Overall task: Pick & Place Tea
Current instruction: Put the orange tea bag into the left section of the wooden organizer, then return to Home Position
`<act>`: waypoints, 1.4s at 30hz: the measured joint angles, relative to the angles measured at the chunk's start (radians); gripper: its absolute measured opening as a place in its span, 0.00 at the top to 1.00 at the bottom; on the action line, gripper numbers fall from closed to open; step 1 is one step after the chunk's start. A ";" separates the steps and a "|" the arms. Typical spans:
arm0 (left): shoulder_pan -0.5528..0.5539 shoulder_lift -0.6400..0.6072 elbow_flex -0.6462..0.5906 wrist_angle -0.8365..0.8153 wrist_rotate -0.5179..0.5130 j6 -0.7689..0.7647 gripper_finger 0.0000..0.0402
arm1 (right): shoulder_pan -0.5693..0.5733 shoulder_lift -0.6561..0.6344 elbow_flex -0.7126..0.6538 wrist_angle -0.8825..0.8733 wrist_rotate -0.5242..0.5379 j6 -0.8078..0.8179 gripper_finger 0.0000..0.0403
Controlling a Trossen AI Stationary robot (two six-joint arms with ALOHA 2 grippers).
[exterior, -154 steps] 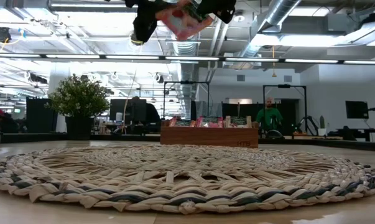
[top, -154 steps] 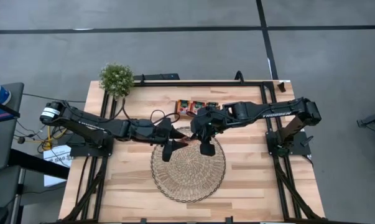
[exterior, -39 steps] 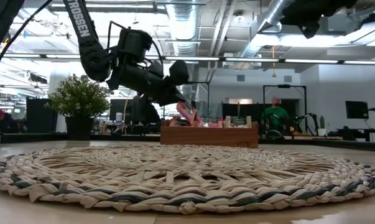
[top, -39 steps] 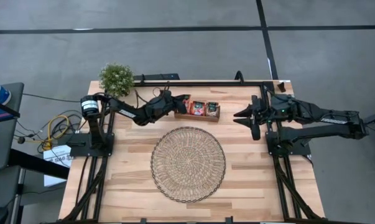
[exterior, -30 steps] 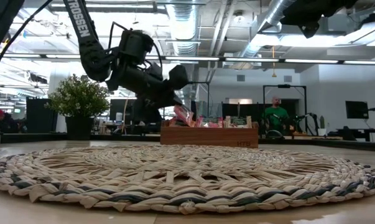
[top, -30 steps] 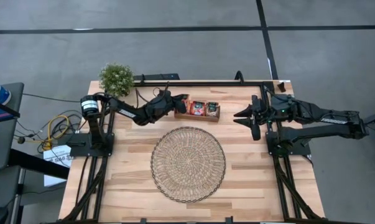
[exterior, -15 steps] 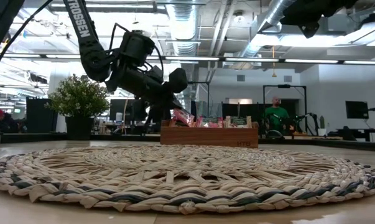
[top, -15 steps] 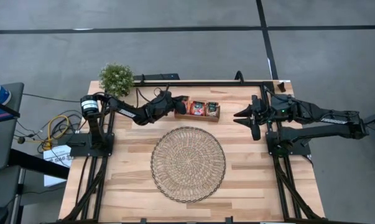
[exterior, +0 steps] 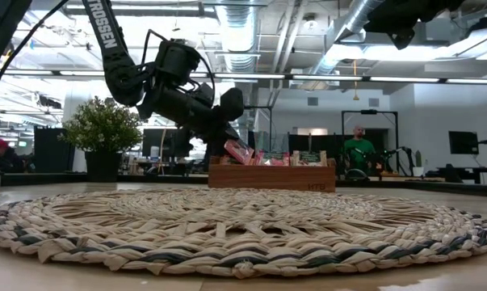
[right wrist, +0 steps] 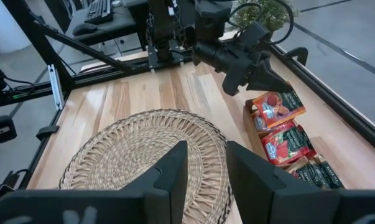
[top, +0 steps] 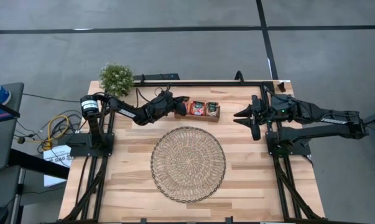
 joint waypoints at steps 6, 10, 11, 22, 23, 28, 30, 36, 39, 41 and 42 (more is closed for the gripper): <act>0.000 0.000 0.000 0.000 0.000 0.030 0.92 | 0.000 0.000 0.000 0.000 0.000 0.000 0.75; 0.000 0.000 0.000 0.000 0.004 0.031 0.83 | 0.000 0.000 0.000 0.000 0.000 0.000 0.75; 0.000 0.000 0.000 0.000 0.004 0.033 0.80 | 0.000 0.000 0.000 0.000 0.000 0.000 0.75; 0.000 -0.014 0.000 0.019 0.018 0.076 0.67 | 0.000 0.000 0.000 0.000 0.000 0.000 0.75; 0.000 -0.027 0.002 0.023 0.032 0.093 0.67 | 0.000 0.000 0.000 0.000 0.000 0.000 0.75; 0.000 -0.154 0.006 -0.035 0.184 0.154 0.67 | 0.000 0.000 0.000 0.000 0.000 0.001 0.75; -0.001 -0.220 0.008 -0.161 0.246 0.157 0.67 | 0.000 0.000 0.000 0.000 0.000 0.001 0.75; -0.001 -0.444 0.007 -0.672 0.370 -0.011 0.67 | -0.001 0.000 0.000 0.000 0.000 0.001 0.75; -0.005 -0.560 0.007 -0.848 0.449 -0.090 0.67 | -0.003 0.000 0.000 0.000 0.004 0.001 0.75; -0.009 -0.641 0.007 -0.945 0.522 -0.111 0.67 | -0.004 0.000 0.000 0.000 0.029 0.001 0.75; -0.013 -0.680 0.007 -0.987 0.564 -0.115 0.67 | -0.004 0.000 0.000 0.000 0.041 0.001 0.75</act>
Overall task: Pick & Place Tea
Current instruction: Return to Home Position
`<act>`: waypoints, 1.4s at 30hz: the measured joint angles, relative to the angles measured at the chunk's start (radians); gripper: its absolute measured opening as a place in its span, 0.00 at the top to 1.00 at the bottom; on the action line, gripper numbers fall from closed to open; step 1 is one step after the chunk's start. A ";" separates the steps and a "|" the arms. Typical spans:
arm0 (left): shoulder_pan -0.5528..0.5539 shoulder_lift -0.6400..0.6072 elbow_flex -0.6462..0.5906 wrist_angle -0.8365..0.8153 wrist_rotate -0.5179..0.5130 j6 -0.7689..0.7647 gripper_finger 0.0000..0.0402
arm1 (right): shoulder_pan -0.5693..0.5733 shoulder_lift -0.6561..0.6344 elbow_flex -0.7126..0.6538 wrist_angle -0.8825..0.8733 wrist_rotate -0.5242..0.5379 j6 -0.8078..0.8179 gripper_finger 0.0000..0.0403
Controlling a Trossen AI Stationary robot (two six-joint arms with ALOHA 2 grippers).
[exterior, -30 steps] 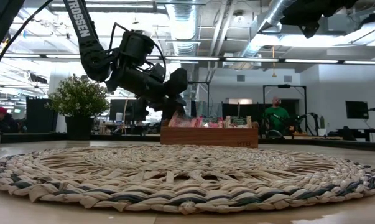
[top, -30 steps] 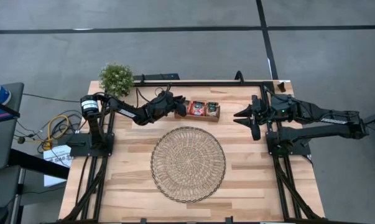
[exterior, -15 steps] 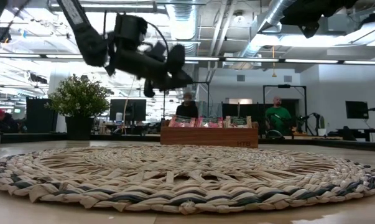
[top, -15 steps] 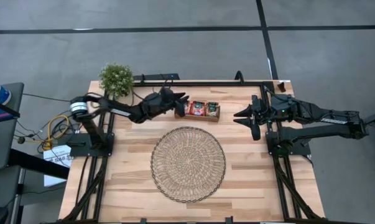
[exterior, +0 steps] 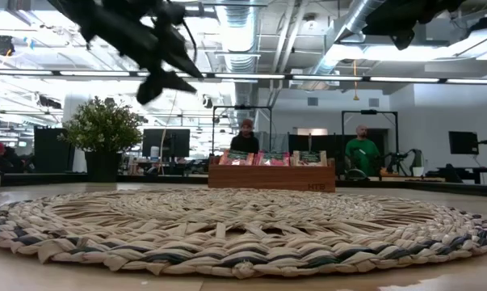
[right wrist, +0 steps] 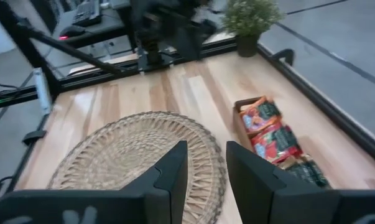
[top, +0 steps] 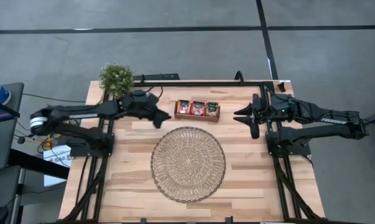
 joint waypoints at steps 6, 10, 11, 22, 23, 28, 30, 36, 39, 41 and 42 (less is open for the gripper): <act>-0.059 -0.240 0.000 -0.163 0.092 0.020 0.67 | 0.000 0.000 0.000 0.007 0.034 0.058 0.75; -0.125 -0.400 0.000 -0.241 0.086 0.103 0.67 | -0.001 0.000 0.000 -0.034 0.017 0.146 0.75; -0.144 -0.434 0.000 -0.253 0.073 0.119 0.67 | -0.002 -0.001 0.000 -0.049 -0.003 0.146 0.75; -0.316 -0.841 -0.148 -0.254 -0.075 0.209 0.67 | -0.001 -0.133 0.001 -0.067 -0.074 0.156 0.75; -0.325 -0.882 -0.184 -0.226 -0.075 0.204 0.67 | 0.004 -0.150 0.001 -0.068 -0.074 0.157 0.75; -0.357 -1.048 -0.345 -0.154 -0.083 0.212 0.67 | 0.040 -0.198 -0.018 -0.047 -0.073 0.141 0.75; -0.357 -1.107 -0.396 -0.151 -0.097 0.206 0.67 | 0.051 -0.217 -0.075 0.006 -0.073 0.149 0.75; -0.357 -1.161 -0.504 -0.054 -0.107 0.215 0.67 | 0.070 -0.317 -0.291 0.182 -0.074 0.181 0.75; -0.357 -1.147 -0.538 -0.025 -0.137 0.213 0.67 | 0.069 -0.399 -0.362 0.219 -0.074 0.194 0.75; -0.357 -1.152 -0.562 -0.003 -0.138 0.223 0.67 | 0.070 -0.464 -0.410 0.253 -0.075 0.191 0.75; -0.357 -1.156 -0.572 0.034 -0.137 0.235 0.67 | 0.071 -0.496 -0.433 0.274 -0.075 0.186 0.75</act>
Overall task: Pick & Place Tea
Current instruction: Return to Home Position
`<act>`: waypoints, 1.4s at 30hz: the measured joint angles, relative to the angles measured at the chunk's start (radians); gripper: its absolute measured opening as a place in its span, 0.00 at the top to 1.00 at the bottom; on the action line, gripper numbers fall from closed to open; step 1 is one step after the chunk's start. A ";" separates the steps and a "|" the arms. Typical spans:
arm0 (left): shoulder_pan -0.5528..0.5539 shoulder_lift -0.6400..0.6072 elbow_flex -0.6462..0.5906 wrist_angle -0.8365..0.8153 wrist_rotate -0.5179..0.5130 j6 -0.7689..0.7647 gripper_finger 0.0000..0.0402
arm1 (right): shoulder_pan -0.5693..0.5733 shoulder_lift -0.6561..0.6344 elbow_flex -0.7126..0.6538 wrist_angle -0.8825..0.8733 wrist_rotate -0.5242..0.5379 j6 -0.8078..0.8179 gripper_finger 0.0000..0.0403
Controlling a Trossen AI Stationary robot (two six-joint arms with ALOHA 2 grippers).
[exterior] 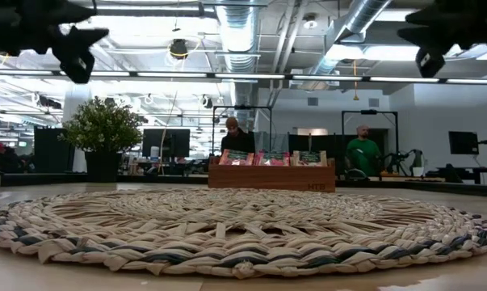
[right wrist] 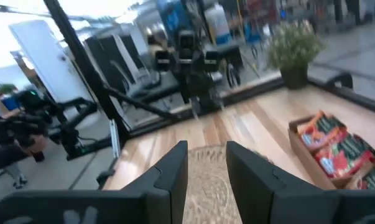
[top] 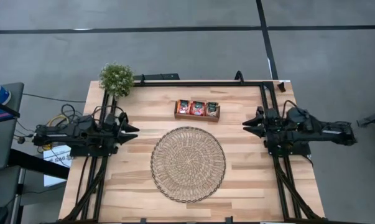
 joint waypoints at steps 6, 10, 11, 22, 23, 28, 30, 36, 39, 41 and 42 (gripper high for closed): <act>0.000 -0.005 -0.096 0.108 -0.051 0.049 0.67 | -0.001 -0.164 -0.107 -0.008 -0.028 -0.020 0.75; 0.000 -0.006 -0.140 0.114 -0.123 0.047 0.67 | -0.005 -0.152 -0.134 -0.023 -0.031 -0.027 0.75; 0.000 -0.005 -0.144 0.109 -0.144 0.046 0.67 | -0.009 -0.149 -0.150 -0.022 -0.030 -0.025 0.75; 0.001 -0.005 -0.148 0.103 -0.261 0.052 0.67 | -0.084 -0.147 -0.308 0.213 -0.079 -0.166 0.75; 0.001 -0.005 -0.148 0.102 -0.267 0.062 0.67 | -0.092 -0.147 -0.308 0.214 -0.098 -0.181 0.75; 0.001 -0.005 -0.149 0.099 -0.337 0.071 0.67 | -0.124 -0.148 -0.308 0.217 -0.125 -0.188 0.75; 0.001 -0.005 -0.149 0.099 -0.364 0.070 0.67 | -0.131 -0.148 -0.308 0.216 -0.125 -0.183 0.75; 0.001 -0.005 -0.150 0.096 -0.383 0.068 0.67 | -0.140 -0.148 -0.308 0.215 -0.123 -0.127 0.75; 0.001 -0.005 -0.150 0.094 -0.382 0.068 0.67 | -0.140 -0.148 -0.308 0.215 -0.123 -0.127 0.75; 0.001 -0.005 -0.150 0.093 -0.383 0.068 0.67 | -0.140 -0.148 -0.308 0.215 -0.122 -0.127 0.75; 0.001 -0.005 -0.150 0.093 -0.383 0.068 0.67 | -0.140 -0.148 -0.308 0.215 -0.122 -0.127 0.75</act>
